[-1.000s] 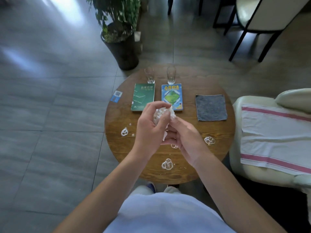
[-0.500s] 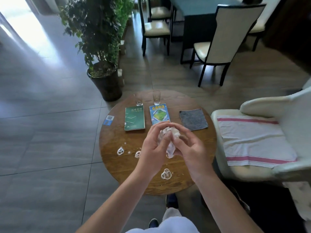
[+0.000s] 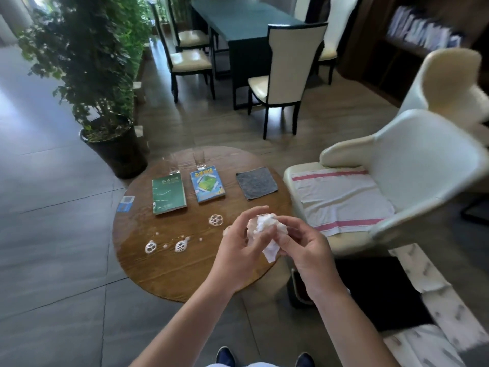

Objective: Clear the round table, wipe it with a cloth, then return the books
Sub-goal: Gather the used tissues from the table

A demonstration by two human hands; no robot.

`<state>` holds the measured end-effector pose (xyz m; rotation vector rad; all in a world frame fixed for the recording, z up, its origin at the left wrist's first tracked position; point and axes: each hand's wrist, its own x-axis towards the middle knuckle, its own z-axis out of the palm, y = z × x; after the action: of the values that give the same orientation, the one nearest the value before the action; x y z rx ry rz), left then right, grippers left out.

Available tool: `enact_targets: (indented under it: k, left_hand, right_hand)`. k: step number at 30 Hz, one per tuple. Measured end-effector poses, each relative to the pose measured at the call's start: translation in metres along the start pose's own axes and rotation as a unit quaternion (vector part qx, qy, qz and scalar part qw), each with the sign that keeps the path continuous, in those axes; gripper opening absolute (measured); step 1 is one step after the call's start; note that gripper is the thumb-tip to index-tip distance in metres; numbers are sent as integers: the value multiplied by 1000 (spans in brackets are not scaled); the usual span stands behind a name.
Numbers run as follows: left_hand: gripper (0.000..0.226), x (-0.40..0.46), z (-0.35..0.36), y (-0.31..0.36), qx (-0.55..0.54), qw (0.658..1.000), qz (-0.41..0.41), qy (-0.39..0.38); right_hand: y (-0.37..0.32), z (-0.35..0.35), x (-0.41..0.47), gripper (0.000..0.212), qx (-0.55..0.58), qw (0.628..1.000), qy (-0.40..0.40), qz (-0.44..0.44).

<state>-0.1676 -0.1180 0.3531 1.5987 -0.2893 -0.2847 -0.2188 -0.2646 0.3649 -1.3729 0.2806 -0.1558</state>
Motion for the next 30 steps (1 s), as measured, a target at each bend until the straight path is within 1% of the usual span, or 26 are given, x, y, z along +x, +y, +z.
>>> enact_targets:
  k: [3,6,8,11,15,18,21,23,27,28,30]
  left_hand:
    - [40,-6,43,-1,9,999,4,-47]
    - [53,-13,92,-6,18,991,-21,-129]
    - [55,-20,127,-11,38,985,-26,-164]
    - [45,-34,187,-17,53,984,-37,-167]
    - [33,-52,260,-29,58,980,-78,-175]
    - [29,-61,297,-33,53,977,-98,-184]
    - [28,-60,325,-35,35,972,-128,-191]
    - [30,-52,340,-42,26,970,-143,-193]
    - [56,-21,359,-52,-26,963,-186,-194]
    - [56,-12,362,-54,-30,961,-192,-198]
    - [44,8,368,-59,-30,956,-202,-213]
  right_hand:
    - [0,-48,-18,30,38,998,47,20]
    - [2,-110,-36,34,86,991,82,56]
    - [3,-151,-50,35,103,987,100,73]
    - [7,-210,-76,26,96,984,124,80]
    - [15,-271,-104,41,51,977,191,79]
    - [20,-305,-124,37,-6,979,195,66]
    - [24,-331,-132,28,-53,978,195,56]
    - [28,-345,-130,30,-67,979,184,61]
    - [33,-368,-111,36,-95,979,169,67]
    - [33,-373,-104,36,-102,977,171,70]
    - [34,-380,-87,38,-118,975,170,75]
